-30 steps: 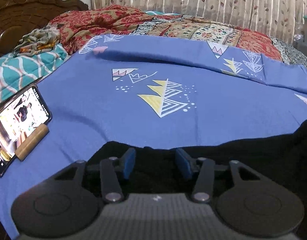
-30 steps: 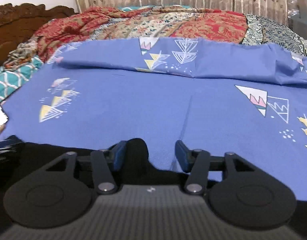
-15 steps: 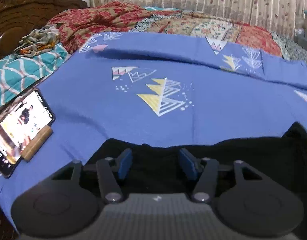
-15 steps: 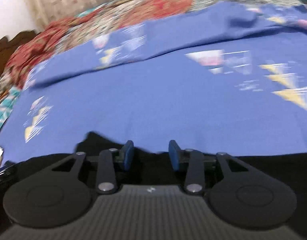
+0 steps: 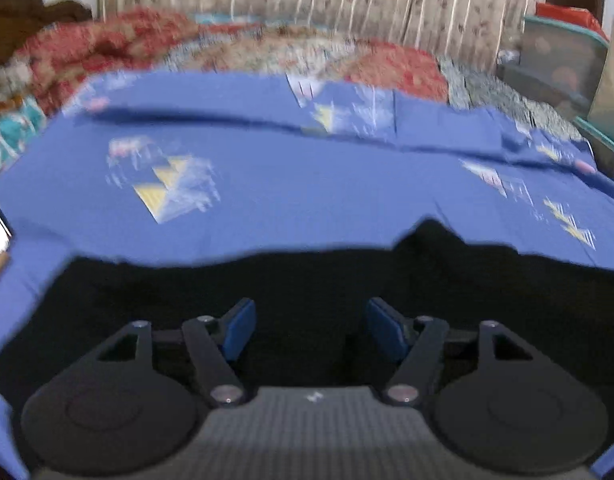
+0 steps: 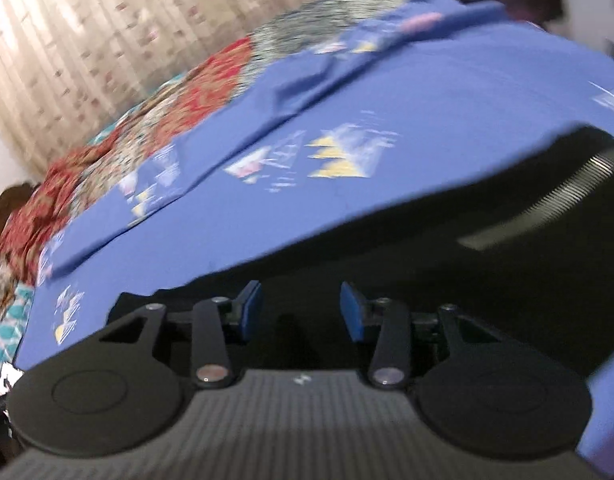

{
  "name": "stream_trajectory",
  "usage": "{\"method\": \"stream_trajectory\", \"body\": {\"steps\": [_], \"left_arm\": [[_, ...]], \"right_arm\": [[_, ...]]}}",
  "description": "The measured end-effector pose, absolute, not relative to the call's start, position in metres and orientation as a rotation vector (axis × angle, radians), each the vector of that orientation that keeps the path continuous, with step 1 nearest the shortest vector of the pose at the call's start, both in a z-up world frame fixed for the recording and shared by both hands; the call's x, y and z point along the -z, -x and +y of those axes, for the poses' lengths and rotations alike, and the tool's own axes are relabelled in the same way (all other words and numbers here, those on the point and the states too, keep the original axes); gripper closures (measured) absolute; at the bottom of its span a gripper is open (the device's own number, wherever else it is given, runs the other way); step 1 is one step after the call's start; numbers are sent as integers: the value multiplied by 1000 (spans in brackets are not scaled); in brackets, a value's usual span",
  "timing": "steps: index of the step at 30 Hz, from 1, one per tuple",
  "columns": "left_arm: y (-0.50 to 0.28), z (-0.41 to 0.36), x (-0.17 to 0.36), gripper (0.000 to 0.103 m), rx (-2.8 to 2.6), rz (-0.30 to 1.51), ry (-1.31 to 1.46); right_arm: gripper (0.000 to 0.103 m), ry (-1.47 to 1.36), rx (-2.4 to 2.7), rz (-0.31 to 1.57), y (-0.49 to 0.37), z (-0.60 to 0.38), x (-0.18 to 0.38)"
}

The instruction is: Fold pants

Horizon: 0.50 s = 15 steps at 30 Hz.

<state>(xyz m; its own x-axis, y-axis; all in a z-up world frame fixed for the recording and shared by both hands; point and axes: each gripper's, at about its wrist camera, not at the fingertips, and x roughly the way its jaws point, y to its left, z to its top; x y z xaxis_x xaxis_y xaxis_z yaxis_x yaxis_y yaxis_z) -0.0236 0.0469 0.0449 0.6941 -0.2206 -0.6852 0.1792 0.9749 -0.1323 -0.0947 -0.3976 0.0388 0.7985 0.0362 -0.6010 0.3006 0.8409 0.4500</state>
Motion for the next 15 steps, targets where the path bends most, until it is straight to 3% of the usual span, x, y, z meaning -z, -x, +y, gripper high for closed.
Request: {"method": "stream_trajectory", "body": {"steps": [4,15], "left_arm": [[14,52,-15,39,191,880,121],[22,51,-10,34,209,843,76]], "right_arm": [[56,-667,222,672,114,-426,-15],[55,-778,163,585,117,-435,-1]]}}
